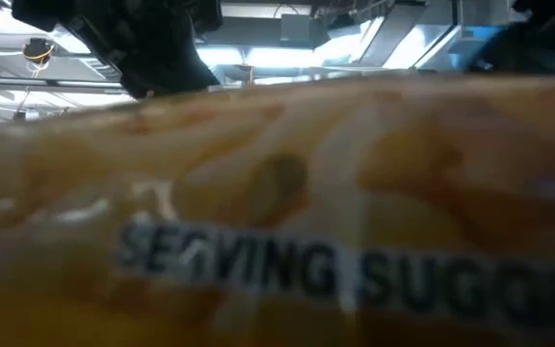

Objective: Sort Maruchan noodles
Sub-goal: Put the yellow noodle pack into the white middle bin

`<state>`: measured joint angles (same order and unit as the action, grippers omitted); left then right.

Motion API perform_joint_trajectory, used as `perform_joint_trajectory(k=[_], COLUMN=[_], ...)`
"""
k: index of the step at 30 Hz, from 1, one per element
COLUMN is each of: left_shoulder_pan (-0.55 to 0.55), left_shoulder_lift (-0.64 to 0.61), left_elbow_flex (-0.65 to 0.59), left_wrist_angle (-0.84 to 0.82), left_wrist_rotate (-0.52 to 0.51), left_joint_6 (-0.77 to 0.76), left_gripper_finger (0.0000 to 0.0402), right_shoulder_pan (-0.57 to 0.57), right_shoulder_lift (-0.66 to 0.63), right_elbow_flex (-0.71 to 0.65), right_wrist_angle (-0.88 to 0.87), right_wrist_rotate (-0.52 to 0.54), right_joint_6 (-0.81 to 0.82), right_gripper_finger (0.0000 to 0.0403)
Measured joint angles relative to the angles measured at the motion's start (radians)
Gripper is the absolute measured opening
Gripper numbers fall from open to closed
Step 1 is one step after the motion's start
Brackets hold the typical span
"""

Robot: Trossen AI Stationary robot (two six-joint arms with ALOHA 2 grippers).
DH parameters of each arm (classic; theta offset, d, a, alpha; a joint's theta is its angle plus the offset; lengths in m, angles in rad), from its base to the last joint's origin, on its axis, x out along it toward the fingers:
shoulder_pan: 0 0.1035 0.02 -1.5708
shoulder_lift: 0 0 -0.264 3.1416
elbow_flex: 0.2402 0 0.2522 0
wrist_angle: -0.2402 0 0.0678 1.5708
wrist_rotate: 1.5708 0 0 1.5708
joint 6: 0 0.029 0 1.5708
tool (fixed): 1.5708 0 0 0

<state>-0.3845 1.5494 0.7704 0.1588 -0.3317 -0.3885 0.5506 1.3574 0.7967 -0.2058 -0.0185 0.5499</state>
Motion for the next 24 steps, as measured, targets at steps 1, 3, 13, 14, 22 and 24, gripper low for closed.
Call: perform_joint_trajectory(k=[1,3,13,14,22,24], left_shoulder_pan=[-0.008,-0.027,-0.087,-0.088,-0.083,-0.083], left_shoulder_lift=[0.000,0.005,0.017,0.017,0.017,0.017], left_elbow_flex=[0.000,0.000,-0.001,-0.001,-0.001,-0.001], left_wrist_angle=[0.002,0.019,0.012,0.013,0.014,0.014], left_wrist_rotate=[-0.001,-0.013,-0.047,-0.047,-0.023,-0.016], left_joint_6=[-0.003,-0.004,-0.024,-0.024,-0.028,-0.029], left_gripper_finger=[0.0215,0.0215,0.0215,0.0215,0.0215,0.0215], right_shoulder_pan=[-0.001,0.000,0.036,0.043,0.067,0.065], right_shoulder_lift=[0.002,0.006,0.142,0.155,0.252,0.279], right_elbow_flex=[0.000,0.000,0.002,0.000,0.000,0.000], right_wrist_angle=[0.034,0.096,0.175,0.161,0.148,0.150], right_wrist_rotate=[0.003,0.019,-0.067,-0.091,-0.187,-0.208], right_joint_6=[-0.001,0.010,0.226,0.228,0.316,0.325], right_gripper_finger=[0.0209,0.0209,0.0318,0.0333,0.0391,0.0389])
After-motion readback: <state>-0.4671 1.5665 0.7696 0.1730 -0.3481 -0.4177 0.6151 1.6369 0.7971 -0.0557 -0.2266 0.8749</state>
